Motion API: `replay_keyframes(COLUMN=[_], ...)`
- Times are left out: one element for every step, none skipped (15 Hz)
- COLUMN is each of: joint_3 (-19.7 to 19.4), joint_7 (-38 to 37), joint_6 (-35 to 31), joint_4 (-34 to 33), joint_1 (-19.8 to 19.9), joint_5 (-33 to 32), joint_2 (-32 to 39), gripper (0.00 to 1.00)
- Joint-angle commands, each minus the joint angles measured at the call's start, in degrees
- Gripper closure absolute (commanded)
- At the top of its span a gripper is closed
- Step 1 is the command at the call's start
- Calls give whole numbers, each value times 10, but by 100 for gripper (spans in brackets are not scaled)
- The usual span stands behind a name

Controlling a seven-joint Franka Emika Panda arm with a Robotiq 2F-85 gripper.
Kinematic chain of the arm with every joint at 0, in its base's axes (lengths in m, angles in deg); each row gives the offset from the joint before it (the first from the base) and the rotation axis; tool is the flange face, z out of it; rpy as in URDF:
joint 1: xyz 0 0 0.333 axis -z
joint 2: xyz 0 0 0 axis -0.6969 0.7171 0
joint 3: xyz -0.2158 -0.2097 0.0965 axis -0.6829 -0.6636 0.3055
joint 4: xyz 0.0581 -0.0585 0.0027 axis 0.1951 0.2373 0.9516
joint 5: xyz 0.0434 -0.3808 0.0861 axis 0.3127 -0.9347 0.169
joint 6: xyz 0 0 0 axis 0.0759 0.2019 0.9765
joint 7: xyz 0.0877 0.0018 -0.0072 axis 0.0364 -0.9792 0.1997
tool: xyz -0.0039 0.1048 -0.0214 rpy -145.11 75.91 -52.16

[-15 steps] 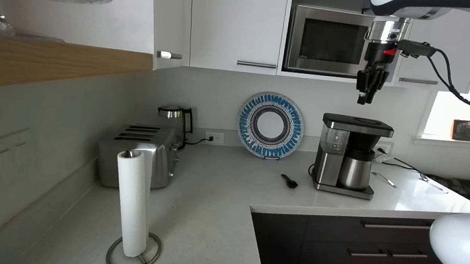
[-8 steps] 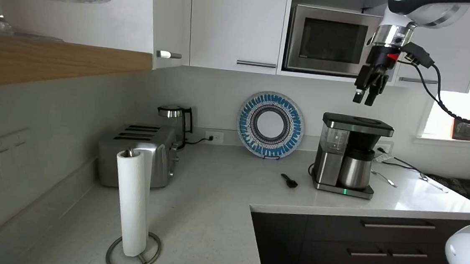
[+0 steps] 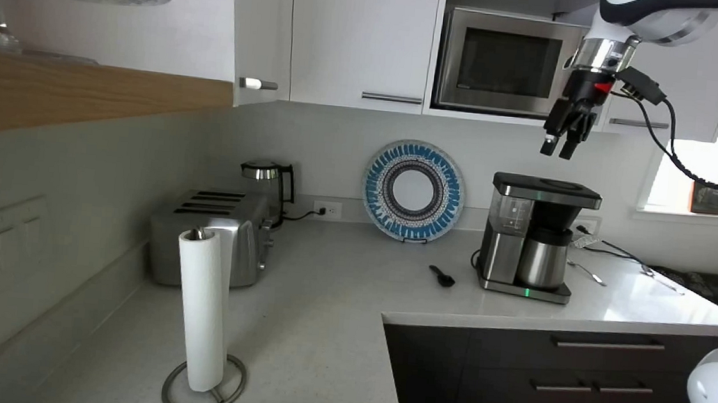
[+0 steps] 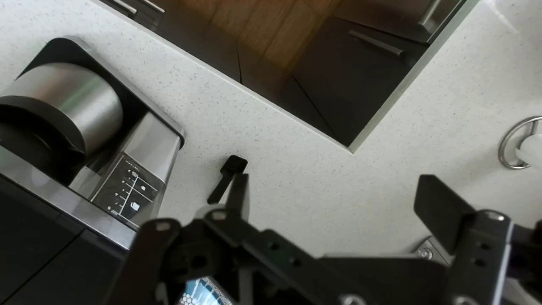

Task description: Close the microwave door

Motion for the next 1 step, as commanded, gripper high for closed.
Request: replay_keyframes(joint_3=[-22], joint_7=[-14], joint_6=[0], joint_4=[-1], joint_1=[-34], joint_5=[-13], joint_2=[-1], gripper=[0])
